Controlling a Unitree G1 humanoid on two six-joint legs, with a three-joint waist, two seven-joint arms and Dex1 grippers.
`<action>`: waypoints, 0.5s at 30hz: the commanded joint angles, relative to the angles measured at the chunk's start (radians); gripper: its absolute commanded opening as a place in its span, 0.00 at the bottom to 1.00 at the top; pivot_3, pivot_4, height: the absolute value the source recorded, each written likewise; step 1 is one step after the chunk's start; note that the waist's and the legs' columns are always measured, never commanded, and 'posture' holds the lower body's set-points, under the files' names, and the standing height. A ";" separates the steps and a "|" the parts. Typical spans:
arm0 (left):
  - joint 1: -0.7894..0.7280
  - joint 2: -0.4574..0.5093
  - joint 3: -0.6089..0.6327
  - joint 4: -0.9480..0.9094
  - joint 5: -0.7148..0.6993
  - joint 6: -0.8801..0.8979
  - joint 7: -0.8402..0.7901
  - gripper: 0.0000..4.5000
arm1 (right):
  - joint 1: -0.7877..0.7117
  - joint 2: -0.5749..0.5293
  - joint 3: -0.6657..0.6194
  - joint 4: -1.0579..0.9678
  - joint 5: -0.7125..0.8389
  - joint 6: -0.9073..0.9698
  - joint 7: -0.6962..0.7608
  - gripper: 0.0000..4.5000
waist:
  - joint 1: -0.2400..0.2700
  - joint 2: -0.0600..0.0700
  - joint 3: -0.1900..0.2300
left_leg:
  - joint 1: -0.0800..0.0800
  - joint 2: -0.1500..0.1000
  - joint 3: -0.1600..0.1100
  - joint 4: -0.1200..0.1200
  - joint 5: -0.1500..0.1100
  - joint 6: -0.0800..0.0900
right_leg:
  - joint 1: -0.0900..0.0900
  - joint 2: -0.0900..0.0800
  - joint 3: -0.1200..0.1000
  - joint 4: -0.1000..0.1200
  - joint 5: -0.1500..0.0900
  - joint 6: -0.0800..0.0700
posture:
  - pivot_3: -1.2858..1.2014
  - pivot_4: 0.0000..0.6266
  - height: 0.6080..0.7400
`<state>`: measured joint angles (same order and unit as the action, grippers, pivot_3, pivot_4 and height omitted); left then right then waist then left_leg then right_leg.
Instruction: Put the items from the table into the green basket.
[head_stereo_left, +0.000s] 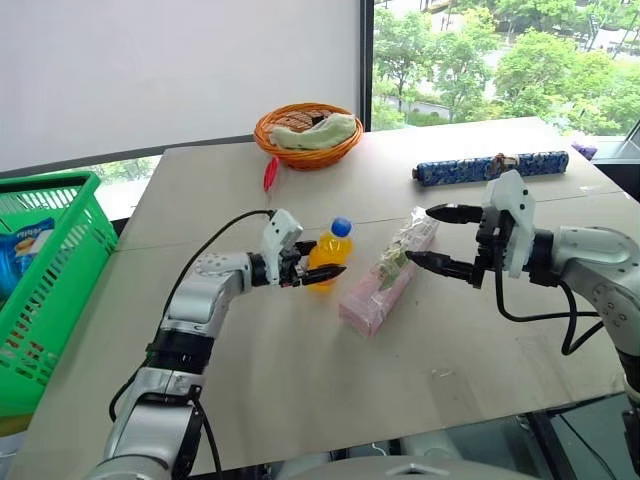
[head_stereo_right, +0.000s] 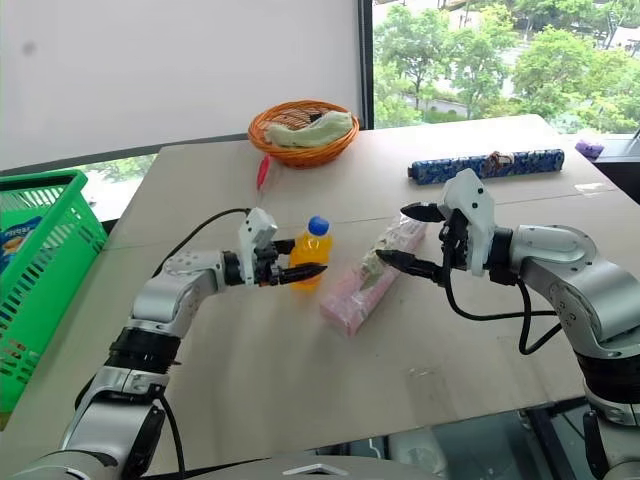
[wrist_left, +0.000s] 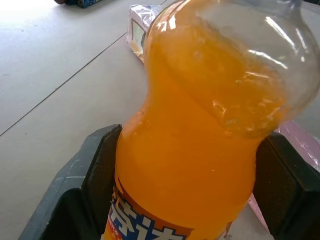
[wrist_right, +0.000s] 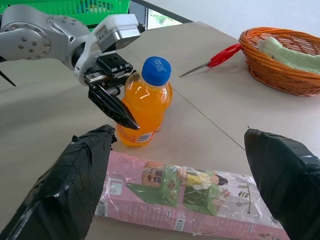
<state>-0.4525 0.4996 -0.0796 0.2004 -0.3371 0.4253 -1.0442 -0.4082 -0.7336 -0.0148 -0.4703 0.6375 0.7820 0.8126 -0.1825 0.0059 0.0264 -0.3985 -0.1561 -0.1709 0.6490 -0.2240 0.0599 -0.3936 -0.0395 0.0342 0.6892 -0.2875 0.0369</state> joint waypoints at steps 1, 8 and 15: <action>-0.018 -0.003 0.025 0.025 0.026 -0.056 0.040 0.69 | -0.008 0.003 -0.009 -0.030 0.008 -0.015 0.001 1.00 | 0.000 0.000 0.000 | 0.000 0.000 0.000 0.000 0.000 0.000 | 0.000 0.000 0.000 0.000 0.000 0.000 | 0.40 0.00 1.00; -0.172 -0.004 0.196 0.200 0.085 -0.173 0.398 0.69 | -0.026 0.059 -0.025 -0.041 0.081 0.006 -0.005 1.00 | -0.005 -0.002 0.001 | 0.000 0.001 0.000 0.002 0.000 -0.001 | 0.001 0.001 0.000 0.000 0.000 0.001 | 0.42 0.00 1.00; -0.371 0.223 0.394 0.436 0.261 -0.305 0.959 0.69 | -0.107 0.164 -0.003 -0.009 0.160 -0.015 0.018 1.00 | -0.036 -0.009 0.001 | -0.001 0.001 0.001 -0.001 0.003 -0.004 | -0.003 0.002 0.002 0.001 0.001 0.001 | 0.44 0.00 1.00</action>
<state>-0.7814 0.6489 0.2418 0.6373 -0.1129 0.1814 -0.1966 -0.4814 -0.5772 -0.0116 -0.4770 0.7754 0.7812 0.8263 -0.2188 -0.0027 0.0270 -0.3993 -0.1554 -0.1702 0.6476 -0.2213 0.0557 -0.3963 -0.0378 0.0360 0.6899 -0.2869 0.0375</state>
